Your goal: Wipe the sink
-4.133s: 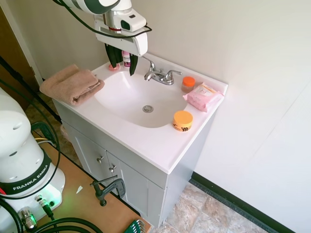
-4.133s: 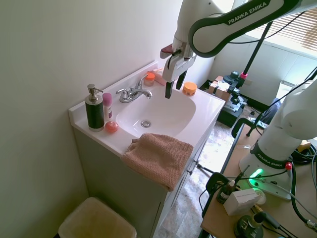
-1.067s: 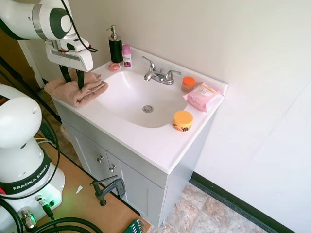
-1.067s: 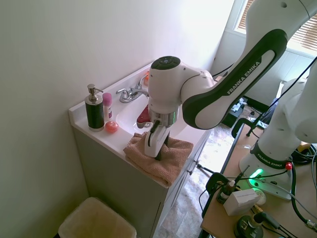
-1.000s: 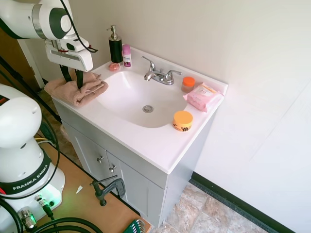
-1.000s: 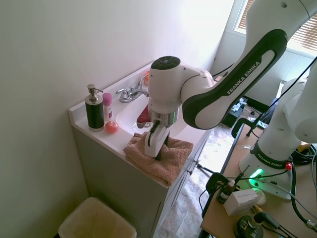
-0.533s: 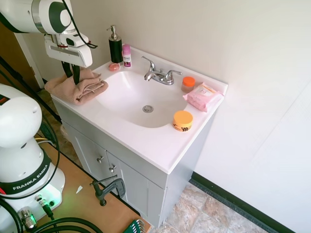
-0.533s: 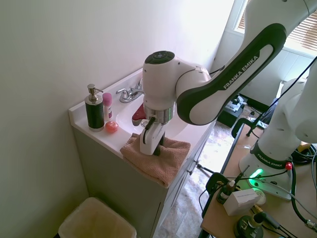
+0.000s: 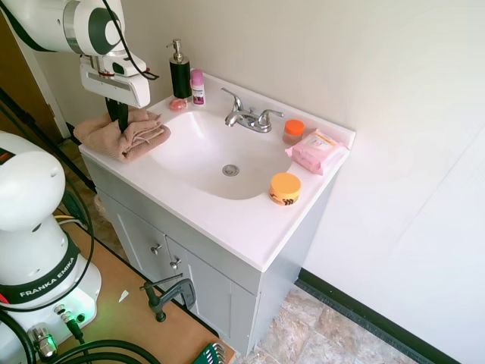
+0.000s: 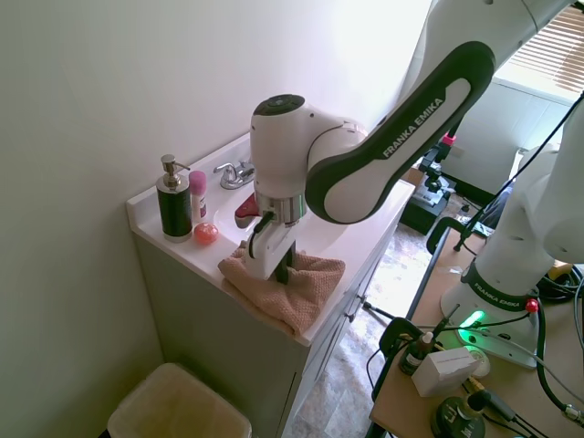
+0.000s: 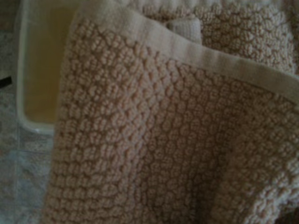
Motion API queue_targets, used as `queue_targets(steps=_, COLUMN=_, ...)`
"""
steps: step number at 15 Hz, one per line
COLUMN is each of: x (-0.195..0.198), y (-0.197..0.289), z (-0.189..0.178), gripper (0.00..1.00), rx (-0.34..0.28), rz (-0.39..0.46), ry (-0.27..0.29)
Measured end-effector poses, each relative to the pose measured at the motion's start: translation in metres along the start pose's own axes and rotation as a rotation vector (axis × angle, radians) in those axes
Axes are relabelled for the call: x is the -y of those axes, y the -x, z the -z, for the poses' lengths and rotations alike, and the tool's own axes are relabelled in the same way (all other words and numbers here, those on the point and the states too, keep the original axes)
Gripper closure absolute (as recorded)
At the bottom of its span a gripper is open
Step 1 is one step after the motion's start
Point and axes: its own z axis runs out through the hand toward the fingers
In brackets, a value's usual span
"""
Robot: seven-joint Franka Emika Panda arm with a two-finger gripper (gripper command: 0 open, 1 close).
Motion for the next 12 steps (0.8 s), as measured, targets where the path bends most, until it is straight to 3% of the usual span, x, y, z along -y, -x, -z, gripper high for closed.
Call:
queue_targets(steps=9, x=-0.027, y=-0.075, z=-0.005, gripper=1.00, rx=0.055, rz=-0.241, ry=-0.033)
queue_targets(steps=12, x=-0.047, y=-0.109, z=-0.038, gripper=1.00, rx=0.060, rz=-0.274, ry=0.015)
